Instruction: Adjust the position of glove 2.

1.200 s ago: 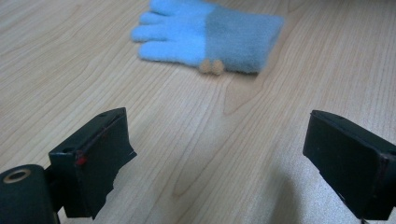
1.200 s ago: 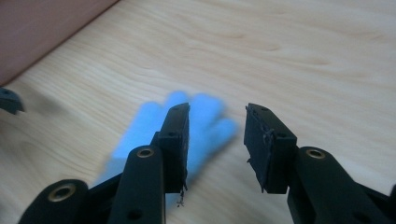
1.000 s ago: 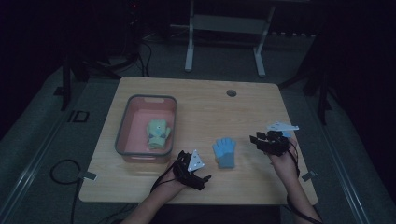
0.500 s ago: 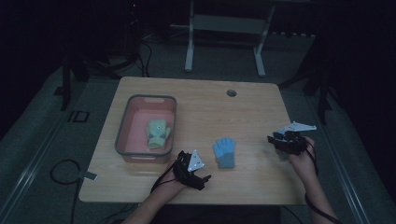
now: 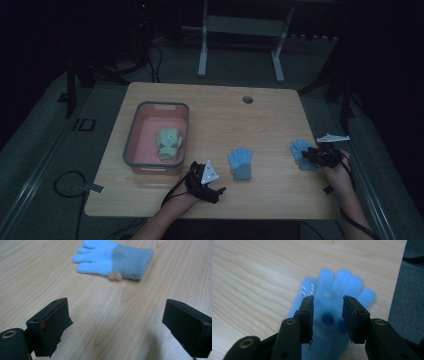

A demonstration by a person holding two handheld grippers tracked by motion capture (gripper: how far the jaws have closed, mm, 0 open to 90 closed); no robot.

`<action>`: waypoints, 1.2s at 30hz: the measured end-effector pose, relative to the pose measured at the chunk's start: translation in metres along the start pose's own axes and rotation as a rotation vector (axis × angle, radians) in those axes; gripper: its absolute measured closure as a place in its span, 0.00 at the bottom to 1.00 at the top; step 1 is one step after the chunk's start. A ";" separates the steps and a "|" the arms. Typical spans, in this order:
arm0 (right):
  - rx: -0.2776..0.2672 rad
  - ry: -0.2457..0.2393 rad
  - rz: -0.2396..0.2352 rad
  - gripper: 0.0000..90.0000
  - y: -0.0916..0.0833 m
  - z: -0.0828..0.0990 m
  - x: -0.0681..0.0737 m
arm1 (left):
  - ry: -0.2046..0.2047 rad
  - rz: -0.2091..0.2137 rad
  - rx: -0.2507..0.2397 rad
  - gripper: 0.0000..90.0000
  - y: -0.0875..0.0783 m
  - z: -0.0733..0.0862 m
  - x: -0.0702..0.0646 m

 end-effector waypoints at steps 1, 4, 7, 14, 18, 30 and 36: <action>0.006 0.002 0.001 0.66 0.001 0.002 -0.001 | -0.001 0.001 -0.001 0.09 0.000 0.000 0.000; -0.005 0.027 -0.010 0.65 0.004 0.008 -0.005 | 0.002 0.002 0.002 0.09 0.000 0.000 0.000; -0.012 0.028 -0.009 0.73 0.004 0.010 -0.005 | 0.004 0.000 0.004 0.09 0.001 0.001 0.000; 0.003 0.052 0.018 0.92 0.004 0.008 0.004 | 0.006 -0.004 0.006 0.09 0.001 0.001 0.000; -0.016 0.058 0.050 0.94 0.004 0.008 0.007 | 0.008 -0.004 0.006 0.09 0.001 0.000 0.000; -0.136 0.111 -0.003 0.95 -0.033 -0.018 0.061 | 0.005 -0.007 0.013 0.09 0.002 0.001 0.000; -0.142 0.088 -0.040 0.95 -0.041 -0.026 0.090 | 0.011 -0.005 0.010 0.09 0.001 0.000 -0.001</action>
Point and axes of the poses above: each handheld gripper's, and its own axes: y roughly forward along the jaws, z roughly out of its underside, x roughly to its left, the point moved 3 cm from there along y, roughly forward along the jaws, and after that the axes turned 5 degrees about -z, right-handed, at the moved point
